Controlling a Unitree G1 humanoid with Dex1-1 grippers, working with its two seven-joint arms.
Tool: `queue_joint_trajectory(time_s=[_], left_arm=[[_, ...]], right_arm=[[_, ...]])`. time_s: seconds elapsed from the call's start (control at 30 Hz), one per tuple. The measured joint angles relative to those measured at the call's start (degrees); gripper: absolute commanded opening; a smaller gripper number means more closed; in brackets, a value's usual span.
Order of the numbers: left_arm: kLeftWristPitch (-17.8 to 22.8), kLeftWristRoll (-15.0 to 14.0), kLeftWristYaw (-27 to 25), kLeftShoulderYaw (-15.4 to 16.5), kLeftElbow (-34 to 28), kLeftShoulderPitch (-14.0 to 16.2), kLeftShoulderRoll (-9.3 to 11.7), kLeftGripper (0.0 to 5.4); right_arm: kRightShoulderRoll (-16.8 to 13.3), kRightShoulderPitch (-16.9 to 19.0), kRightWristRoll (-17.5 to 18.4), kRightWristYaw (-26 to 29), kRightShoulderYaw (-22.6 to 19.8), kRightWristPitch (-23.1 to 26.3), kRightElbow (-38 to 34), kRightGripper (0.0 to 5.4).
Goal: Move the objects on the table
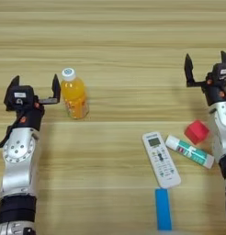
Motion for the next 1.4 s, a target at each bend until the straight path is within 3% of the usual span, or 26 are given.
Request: queue_joint_trajectory(time_s=[0.3, 0.57, 0.77, 0.9, 1.03, 1.13, 1.33, 1.4], left_arm=[[-0.01, 0.04, 0.07, -0.3, -0.12, 0.49, -0.04, 5.38], [0.02, 0.16, 0.44, -0.86, -0.59, 0.87, -0.41, 5.38], [0.07, 0.42, 0.85, -1.56, -1.19, 0.87, -0.52, 5.38], [0.43, 0.57, 1.22, -1.94, -1.66, 0.86, -0.56, 5.38], [0.63, 0.64, 1.42, -2.01, -1.83, 0.86, -0.56, 5.38], [0.66, 0.65, 1.5, -2.05, -1.83, 0.86, -0.56, 5.38], [0.66, 0.66, 1.85, -2.26, -1.82, 0.85, -0.64, 5.38], [0.66, 0.66, 1.91, -2.39, -1.82, 0.85, -0.67, 5.38]], right_arm=[[-0.01, 3.57, 0.19, 1.05, 0.49, 1.25, -7.61, 5.4], [0.16, 16.26, 0.82, 2.13, 2.49, 5.24, -26.01, 5.4], [0.14, 22.45, 0.9, 2.83, 3.9, 8.83, -34.01, 5.4], [-0.49, 27.68, 2.76, 5.92, 5.03, 12.27, -39.64, 5.4], [-3.4, 32.27, 7.8, 11.39, 5.14, 17.23, -44.73, 5.4], [-7.39, 35.03, 13.65, 18.72, 5.19, 22.06, -46.81, 5.4], [-16.44, 35.77, 21.41, 32.04, 3.0, 29.78, -46.71, 5.4], [-18.12, 35.79, 22.42, 34.23, 2.31, 30.79, -46.54, 5.4]])
